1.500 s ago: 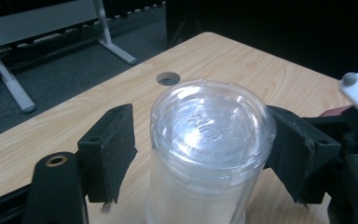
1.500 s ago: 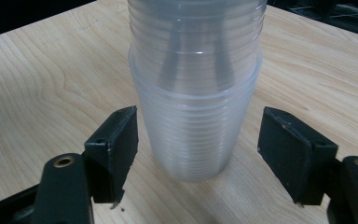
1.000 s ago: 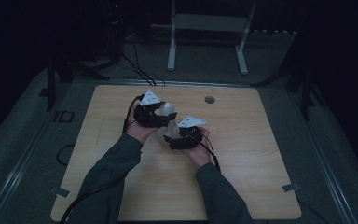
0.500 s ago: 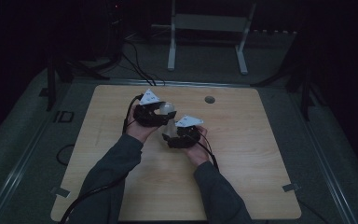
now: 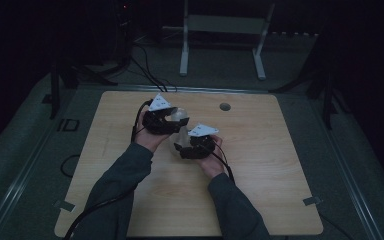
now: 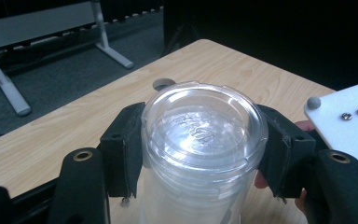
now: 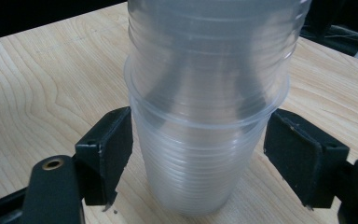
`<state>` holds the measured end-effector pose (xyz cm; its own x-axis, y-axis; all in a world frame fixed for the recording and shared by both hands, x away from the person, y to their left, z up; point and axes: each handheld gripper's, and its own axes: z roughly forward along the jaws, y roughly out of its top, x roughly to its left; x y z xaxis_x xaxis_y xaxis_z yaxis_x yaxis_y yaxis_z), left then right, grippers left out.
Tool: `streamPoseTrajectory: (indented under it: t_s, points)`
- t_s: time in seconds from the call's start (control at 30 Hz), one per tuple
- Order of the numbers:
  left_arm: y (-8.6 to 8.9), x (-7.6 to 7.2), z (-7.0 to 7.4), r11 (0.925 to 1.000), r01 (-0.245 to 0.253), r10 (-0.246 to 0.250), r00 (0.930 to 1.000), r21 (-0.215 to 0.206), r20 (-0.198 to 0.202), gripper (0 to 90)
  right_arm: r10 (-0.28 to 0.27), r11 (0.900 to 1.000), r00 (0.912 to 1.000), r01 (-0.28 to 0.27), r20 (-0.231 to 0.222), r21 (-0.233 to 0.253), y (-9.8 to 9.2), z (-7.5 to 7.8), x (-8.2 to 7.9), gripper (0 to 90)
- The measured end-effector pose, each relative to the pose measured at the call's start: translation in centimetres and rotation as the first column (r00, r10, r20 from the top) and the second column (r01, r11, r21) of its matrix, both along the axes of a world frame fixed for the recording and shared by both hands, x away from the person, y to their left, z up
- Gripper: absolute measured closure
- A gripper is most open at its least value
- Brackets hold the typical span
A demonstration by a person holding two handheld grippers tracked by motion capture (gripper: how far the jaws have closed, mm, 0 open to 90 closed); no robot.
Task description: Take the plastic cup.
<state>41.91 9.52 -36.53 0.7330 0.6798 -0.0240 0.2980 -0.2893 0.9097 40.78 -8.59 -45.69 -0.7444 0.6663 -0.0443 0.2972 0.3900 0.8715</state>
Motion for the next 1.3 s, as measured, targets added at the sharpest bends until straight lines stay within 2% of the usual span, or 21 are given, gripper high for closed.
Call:
streamPoseTrajectory:
  t_s: [0.7, 1.13, 1.3]
  points:
    - [0.5, -0.2, 2.3, 0.9991, 0.013, -0.012, 0.9996, -0.040, 0.025, 40.6, 0.007, 1.000, 0.9998, -0.007, -0.016, 0.005, -0.1, 0.0, 0.0, 22.3]
    - [0.5, -0.5, 3.7, 0.9993, 0.020, -0.018, 0.9986, -0.030, 0.050, 40.8, 0.017, 1.000, 0.9997, -0.017, -0.017, 0.013, -0.4, 0.5, -0.3, 18.7]
    - [0.8, -0.7, 4.3, 0.9988, 0.022, -0.020, 0.9982, -0.043, 0.056, 40.8, 0.024, 1.000, 0.9994, -0.024, -0.024, 0.015, -0.7, 0.8, -0.5, 18.7]
